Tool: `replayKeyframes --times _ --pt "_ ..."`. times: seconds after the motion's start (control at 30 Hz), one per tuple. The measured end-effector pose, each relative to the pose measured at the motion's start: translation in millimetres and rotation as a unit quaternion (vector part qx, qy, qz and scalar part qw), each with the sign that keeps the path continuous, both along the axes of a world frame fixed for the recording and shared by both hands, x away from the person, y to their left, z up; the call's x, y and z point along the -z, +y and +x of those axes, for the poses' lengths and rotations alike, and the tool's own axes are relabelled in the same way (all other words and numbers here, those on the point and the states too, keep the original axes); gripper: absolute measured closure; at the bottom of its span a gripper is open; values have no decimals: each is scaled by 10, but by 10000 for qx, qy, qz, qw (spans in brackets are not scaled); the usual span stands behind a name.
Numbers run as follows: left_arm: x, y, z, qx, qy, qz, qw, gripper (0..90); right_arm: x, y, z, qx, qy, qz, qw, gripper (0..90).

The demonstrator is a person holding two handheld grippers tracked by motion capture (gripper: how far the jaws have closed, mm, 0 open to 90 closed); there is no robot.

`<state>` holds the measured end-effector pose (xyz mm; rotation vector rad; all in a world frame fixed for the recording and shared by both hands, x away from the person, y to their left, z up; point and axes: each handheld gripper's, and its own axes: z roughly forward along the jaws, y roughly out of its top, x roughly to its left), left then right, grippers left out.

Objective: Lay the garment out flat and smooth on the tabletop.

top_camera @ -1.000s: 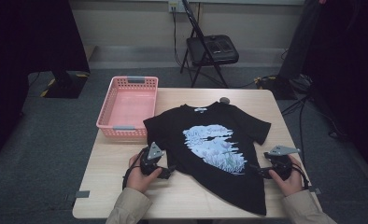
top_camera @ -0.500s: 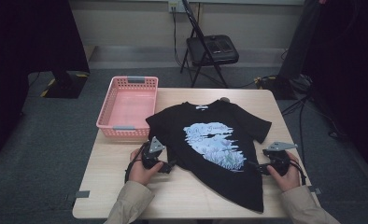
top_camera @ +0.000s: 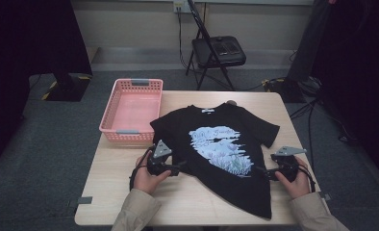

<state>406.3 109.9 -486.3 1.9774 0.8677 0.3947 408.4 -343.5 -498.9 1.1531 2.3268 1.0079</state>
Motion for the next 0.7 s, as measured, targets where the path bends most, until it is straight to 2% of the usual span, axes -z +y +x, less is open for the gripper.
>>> replayKeyframes --times 0.1,0.2,0.3,0.37,0.47,0.5,0.57,0.7 --pt "11 -24 93 -120 100 72 9999 464 0 0 1 -5 1 -1 10000 98" --pt "17 -30 149 -180 173 108 9996 533 0 0 1 -5 1 -1 10000 98" --pt "11 -22 161 -136 240 146 9995 612 0 0 1 -4 2 0 10000 98" --pt "6 -35 155 10 282 300 9992 716 0 0 0 -5 1 -1 10000 98" --pt "11 -38 166 25 342 408 9986 823 0 0 0 -2 2 -1 10000 98" --pt "7 -40 165 30 307 455 9985 864 0 1 0 -2 3 -2 10000 98" --pt "-10 -49 150 132 300 522 9981 883 0 0 0 -3 1 -1 10000 98" --pt "-75 -40 83 263 332 490 9979 893 0 0 0 -4 3 -1 10000 98"
